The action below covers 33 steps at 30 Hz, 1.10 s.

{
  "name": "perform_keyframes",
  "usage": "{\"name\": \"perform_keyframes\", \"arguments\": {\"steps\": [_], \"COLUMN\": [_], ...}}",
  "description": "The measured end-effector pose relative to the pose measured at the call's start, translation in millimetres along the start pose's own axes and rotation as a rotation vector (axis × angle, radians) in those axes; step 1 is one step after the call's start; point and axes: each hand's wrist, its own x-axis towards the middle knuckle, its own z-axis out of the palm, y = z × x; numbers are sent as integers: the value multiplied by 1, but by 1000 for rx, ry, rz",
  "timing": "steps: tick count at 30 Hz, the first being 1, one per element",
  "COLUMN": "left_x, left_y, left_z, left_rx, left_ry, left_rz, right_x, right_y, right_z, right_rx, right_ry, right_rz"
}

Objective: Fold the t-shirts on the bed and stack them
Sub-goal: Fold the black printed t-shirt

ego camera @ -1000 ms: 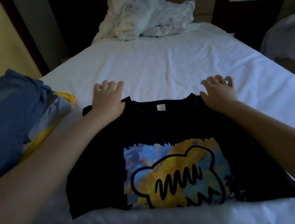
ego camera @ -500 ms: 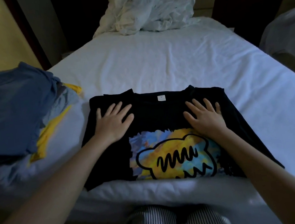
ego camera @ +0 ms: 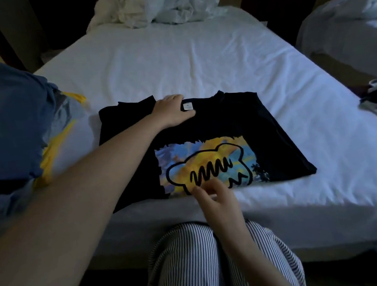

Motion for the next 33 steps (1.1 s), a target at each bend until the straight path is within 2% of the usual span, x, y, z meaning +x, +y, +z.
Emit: {"name": "perform_keyframes", "arguments": {"steps": [3, 5, 9, 13, 16, 18, 20, 23, 25, 29, 33], "left_x": [15, 16, 10, -5, -19, -26, -32, -48, -56, -67, -77], "left_y": [9, 8, 3, 10, 16, 15, 10, -2, -13, -40, -49], "left_z": [10, 25, 32, 29, 12, -8, -29, -64, -94, -146, -167], "left_rx": [-25, -54, -100, -5, 9, -129, -379, -837, -1069, -1193, -1218], "left_ry": [-105, -116, -16, 35, -85, -212, -284, -260, -232, -175, -222], "left_rz": [-41, -86, -143, -172, -160, -190, -260, -343, -336, -410, -519], "right_x": [-9, -10, 2, 16, 20, 17, 13, 11, 19, 42, 82], "right_y": [3, 1, -12, -26, -29, -31, -36, -55, -71, -109, -131], "right_z": [10, 18, 27, 30, 30, 24, 10, -20, -42, -84, -112], "right_rx": [510, 649, 921, 814, 783, 759, 767, 801, 764, 612, 504], "right_ry": [72, 137, 179, 203, 259, 269, 296, 327, 352, 366, 239], "right_rz": [300, 351, 451, 584, 549, 486, 425, 285, 158, 10, 34]}}
